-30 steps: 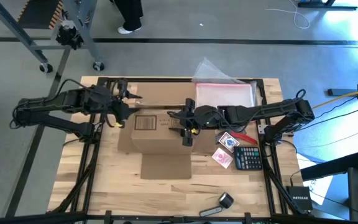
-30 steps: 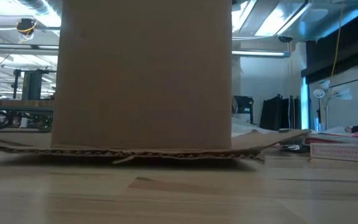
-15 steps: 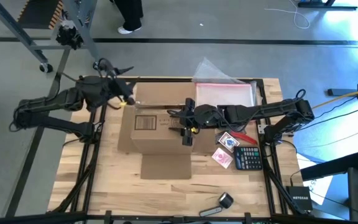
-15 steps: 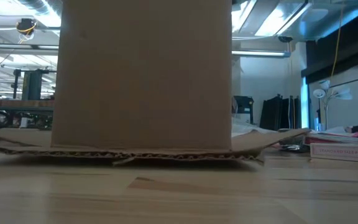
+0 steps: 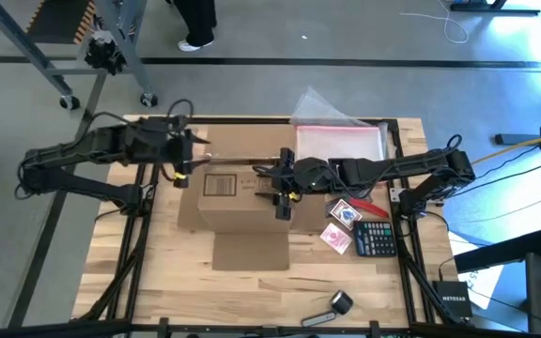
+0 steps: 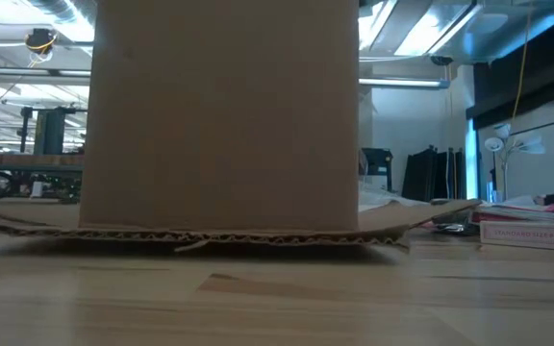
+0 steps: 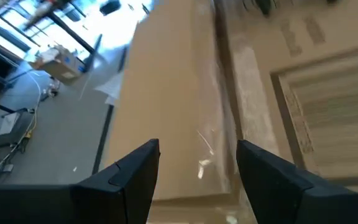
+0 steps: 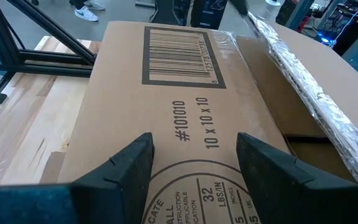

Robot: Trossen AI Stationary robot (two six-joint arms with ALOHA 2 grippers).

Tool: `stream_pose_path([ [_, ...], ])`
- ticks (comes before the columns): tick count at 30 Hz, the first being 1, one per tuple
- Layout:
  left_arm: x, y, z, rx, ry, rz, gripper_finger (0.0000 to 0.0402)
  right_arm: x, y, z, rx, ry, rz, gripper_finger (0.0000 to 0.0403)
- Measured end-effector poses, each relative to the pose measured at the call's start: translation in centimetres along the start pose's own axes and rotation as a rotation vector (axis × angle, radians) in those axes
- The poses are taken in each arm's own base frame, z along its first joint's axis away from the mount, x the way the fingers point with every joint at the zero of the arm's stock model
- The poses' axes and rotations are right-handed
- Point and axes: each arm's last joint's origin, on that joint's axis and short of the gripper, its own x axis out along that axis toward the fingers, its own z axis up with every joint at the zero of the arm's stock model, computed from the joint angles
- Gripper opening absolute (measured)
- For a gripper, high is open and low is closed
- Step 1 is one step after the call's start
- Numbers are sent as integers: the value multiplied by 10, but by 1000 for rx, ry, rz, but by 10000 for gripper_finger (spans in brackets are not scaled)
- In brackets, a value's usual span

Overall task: Unpack boxes
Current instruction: Break down box until it is fully flat

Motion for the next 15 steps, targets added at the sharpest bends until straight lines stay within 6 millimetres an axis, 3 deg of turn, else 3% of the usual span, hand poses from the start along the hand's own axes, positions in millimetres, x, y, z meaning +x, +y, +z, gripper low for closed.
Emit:
stream_pose_path([
  [6,18,-3,2,55,46,1,209,0,0,0,2,0,0,225],
  [15,27,10,18,99,28,305,209,0,-1,0,-5,2,-19,225],
])
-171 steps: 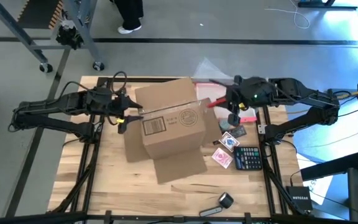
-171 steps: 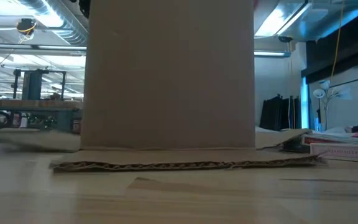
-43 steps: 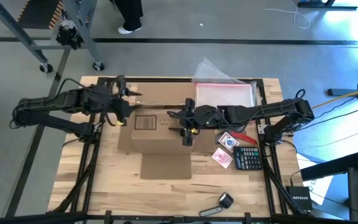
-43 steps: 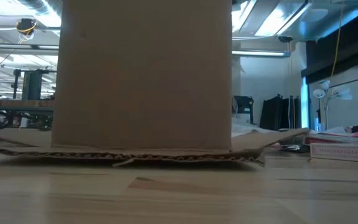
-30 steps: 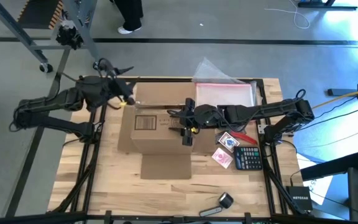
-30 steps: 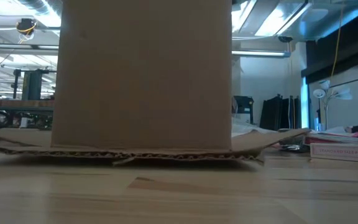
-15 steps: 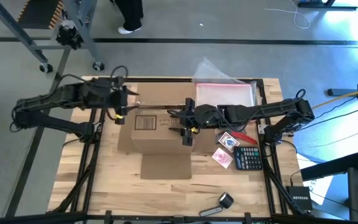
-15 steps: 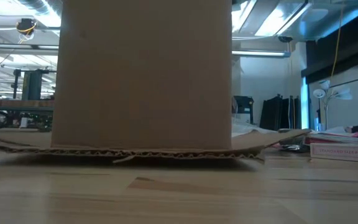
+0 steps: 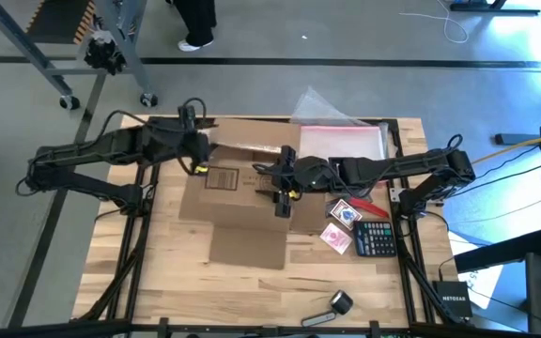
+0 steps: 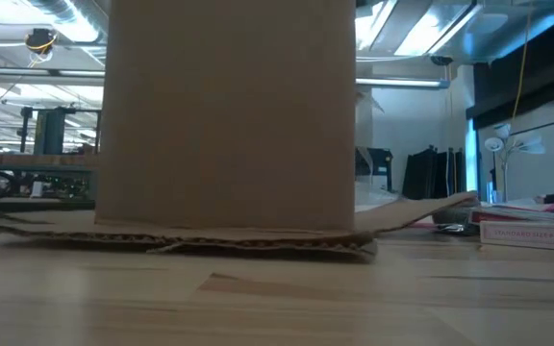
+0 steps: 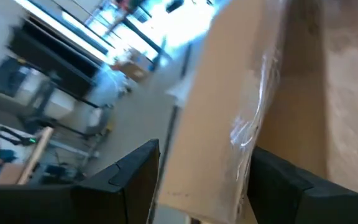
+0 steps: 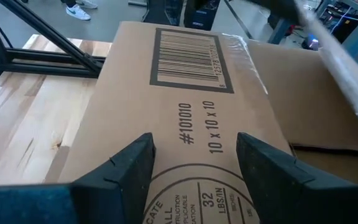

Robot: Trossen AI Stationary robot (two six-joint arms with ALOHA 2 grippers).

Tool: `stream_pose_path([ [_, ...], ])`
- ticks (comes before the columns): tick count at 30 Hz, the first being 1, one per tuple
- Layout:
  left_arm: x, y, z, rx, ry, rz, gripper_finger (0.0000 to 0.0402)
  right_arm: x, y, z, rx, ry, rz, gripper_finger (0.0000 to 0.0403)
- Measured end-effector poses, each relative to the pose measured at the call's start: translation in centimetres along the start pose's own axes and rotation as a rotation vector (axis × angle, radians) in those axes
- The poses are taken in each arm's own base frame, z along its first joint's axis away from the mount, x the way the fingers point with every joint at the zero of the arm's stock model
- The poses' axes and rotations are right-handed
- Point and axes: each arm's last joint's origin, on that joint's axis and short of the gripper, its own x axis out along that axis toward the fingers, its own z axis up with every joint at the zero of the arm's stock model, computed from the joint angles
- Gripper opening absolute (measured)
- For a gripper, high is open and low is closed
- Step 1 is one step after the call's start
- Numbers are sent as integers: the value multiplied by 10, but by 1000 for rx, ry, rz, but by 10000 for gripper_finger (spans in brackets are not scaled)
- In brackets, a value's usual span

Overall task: Unpack boxes
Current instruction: Break down box until it is fully flat

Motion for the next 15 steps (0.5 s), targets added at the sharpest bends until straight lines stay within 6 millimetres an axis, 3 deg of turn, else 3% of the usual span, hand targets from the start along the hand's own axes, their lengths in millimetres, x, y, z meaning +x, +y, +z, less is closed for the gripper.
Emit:
stream_pose_path([
  [5,3,13,7,-80,-79,100,209,-1,0,1,-4,-3,3,225],
  [10,12,26,1,-140,-57,162,209,0,0,1,-15,-7,9,225],
  [15,14,25,-2,-164,-70,93,209,0,1,1,-14,-6,19,225],
])
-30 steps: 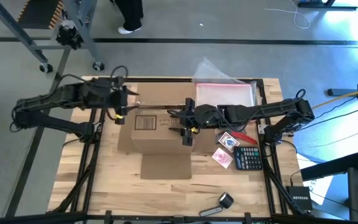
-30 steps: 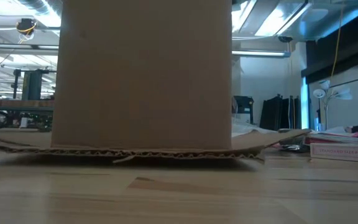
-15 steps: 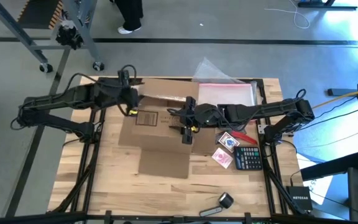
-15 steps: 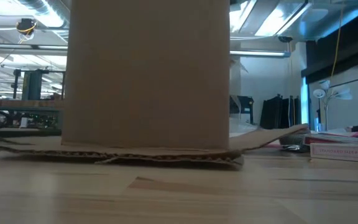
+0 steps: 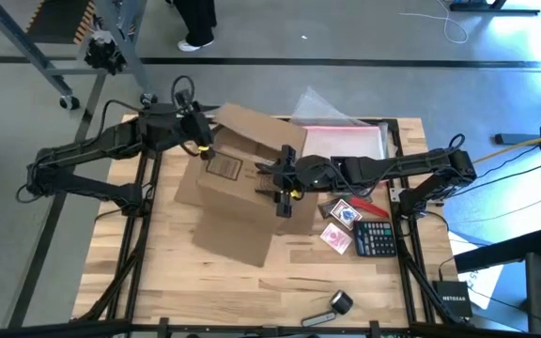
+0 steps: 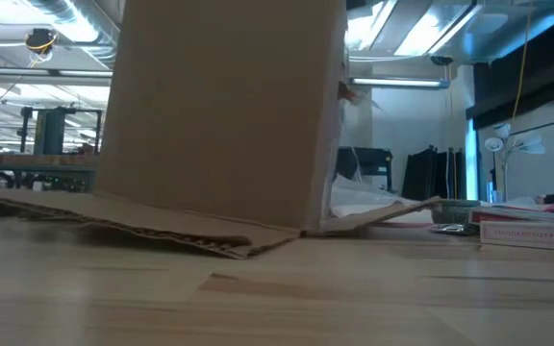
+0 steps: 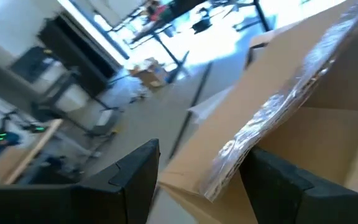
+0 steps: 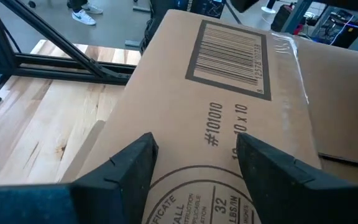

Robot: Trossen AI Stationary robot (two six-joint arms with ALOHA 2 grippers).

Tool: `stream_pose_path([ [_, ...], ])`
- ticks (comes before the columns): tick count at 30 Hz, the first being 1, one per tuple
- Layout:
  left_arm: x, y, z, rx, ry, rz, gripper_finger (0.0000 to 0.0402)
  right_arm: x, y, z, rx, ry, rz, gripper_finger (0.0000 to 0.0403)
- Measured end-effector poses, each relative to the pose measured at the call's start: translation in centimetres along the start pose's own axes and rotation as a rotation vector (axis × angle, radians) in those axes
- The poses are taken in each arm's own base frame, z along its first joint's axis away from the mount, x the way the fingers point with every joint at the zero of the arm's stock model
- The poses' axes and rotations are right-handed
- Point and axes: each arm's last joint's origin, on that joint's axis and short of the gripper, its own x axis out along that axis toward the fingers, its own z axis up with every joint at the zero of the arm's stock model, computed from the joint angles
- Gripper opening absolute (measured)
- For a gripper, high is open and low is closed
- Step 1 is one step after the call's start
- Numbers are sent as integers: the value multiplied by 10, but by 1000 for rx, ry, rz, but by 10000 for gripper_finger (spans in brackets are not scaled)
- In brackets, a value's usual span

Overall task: Unpack boxes
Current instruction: Break down box until it is fully flat

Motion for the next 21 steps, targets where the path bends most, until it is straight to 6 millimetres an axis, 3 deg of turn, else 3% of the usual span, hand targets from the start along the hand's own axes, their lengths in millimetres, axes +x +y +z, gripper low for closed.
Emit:
stream_pose_path([
  [12,-13,-26,-7,-3,92,-215,209,1,1,-1,-1,1,14,225],
  [21,-42,-17,11,-70,-34,-201,209,1,1,-1,0,0,3,225],
])
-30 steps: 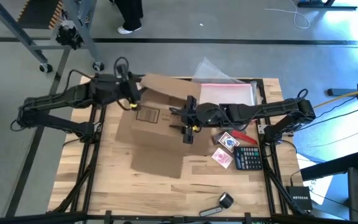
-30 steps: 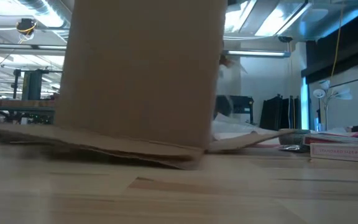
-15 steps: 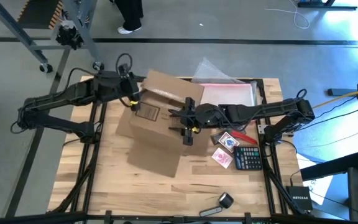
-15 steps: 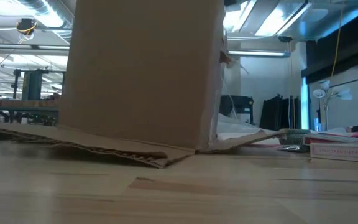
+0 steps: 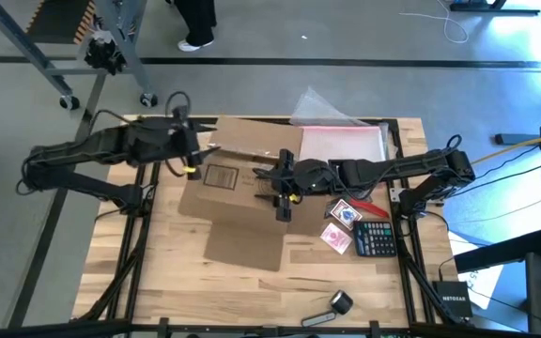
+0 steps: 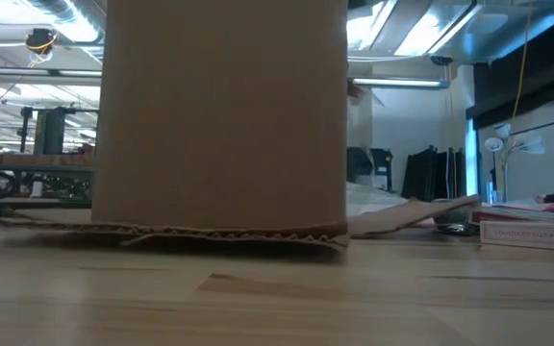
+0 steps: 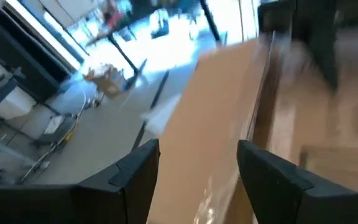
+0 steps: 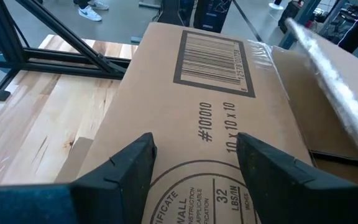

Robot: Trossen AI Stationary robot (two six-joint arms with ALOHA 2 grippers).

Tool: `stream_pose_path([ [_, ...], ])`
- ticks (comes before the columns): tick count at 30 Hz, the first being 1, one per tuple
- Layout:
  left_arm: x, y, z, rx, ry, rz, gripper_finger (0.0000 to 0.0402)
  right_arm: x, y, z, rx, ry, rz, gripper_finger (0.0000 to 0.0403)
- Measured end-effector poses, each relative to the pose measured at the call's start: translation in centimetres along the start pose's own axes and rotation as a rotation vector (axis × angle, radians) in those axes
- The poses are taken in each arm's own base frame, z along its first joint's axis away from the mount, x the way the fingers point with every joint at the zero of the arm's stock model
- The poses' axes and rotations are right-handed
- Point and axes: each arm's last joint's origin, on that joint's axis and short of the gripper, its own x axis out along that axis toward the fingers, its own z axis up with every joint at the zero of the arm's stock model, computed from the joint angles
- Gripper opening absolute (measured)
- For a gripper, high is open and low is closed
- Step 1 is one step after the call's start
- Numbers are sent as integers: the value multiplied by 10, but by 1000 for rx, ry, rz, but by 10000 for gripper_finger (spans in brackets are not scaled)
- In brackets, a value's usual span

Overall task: Unpack boxes
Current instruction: Break down box until it is fully flat

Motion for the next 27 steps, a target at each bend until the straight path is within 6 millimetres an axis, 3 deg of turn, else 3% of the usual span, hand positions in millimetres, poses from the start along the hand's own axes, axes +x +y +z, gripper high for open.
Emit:
stream_pose_path([
  [5,-12,-8,11,-87,-155,-181,209,0,0,2,-1,-22,-5,225],
  [12,1,-38,-1,-118,-89,-317,209,-8,0,14,-14,5,5,225],
  [21,18,-58,-9,-112,-37,-380,209,-51,4,58,-58,74,-42,225],
  [27,31,-62,-12,-115,13,-373,209,-76,-1,61,-105,227,-229,225],
])
